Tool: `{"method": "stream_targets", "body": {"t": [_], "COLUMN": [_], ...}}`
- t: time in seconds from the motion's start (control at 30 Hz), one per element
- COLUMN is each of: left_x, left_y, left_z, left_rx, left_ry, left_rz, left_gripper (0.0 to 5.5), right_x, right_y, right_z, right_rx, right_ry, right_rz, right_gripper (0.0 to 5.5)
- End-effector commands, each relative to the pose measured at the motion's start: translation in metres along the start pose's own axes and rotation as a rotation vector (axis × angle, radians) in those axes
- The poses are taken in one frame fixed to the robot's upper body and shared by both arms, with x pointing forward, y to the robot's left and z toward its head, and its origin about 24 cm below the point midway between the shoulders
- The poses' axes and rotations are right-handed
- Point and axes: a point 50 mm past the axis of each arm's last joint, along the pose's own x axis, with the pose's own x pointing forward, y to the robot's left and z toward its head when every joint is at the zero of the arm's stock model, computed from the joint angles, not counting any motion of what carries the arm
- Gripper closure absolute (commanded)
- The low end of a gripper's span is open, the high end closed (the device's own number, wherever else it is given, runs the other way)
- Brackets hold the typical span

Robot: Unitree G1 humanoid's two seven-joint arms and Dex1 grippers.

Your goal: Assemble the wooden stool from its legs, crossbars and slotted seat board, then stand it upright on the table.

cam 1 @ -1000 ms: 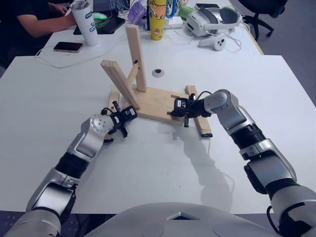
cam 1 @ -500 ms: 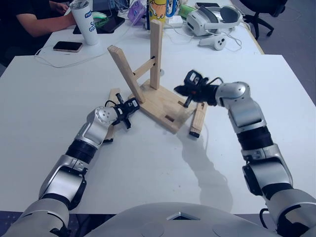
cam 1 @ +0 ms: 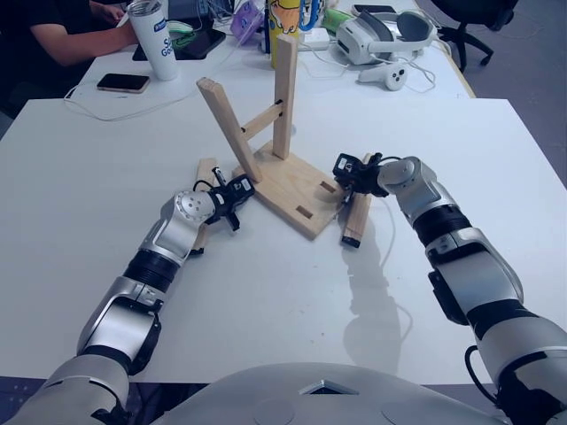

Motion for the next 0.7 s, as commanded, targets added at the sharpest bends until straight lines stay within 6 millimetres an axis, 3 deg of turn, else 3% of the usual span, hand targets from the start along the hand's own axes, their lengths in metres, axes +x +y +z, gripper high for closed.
{"method": "stream_targets", "body": {"t": [0.03, 0.2, 0.4, 0.7], "left_x": [0.014, 0.022, 0.019, 0.014], "left_y": [-0.017, -0.016, -0.012, -0.013], "left_z": [0.004, 0.009, 0.001, -0.002], "left_rx": [-0.040, -0.070, -0.080, -0.089], "left_ry": [-0.004, -0.016, -0.004, -0.002], "left_rz": [-0.081, -0.074, -0.070, -0.071], "left_gripper": [5.48, 5.48, 5.48, 5.48], "right_x": [0.008, 0.001, -0.002, -0.013], "right_y": [0.037, 0.050, 0.066, 0.077], "right_z": [-0.013, -0.012, -0.003, -0.009], "right_rx": [0.060, 0.086, 0.125, 0.160], "right_ry": [-0.009, -0.038, -0.091, -0.078], "right_rz": [0.233, 0.280, 0.296, 0.277], "right_gripper": [5.50, 5.50, 5.50, 5.50]}}
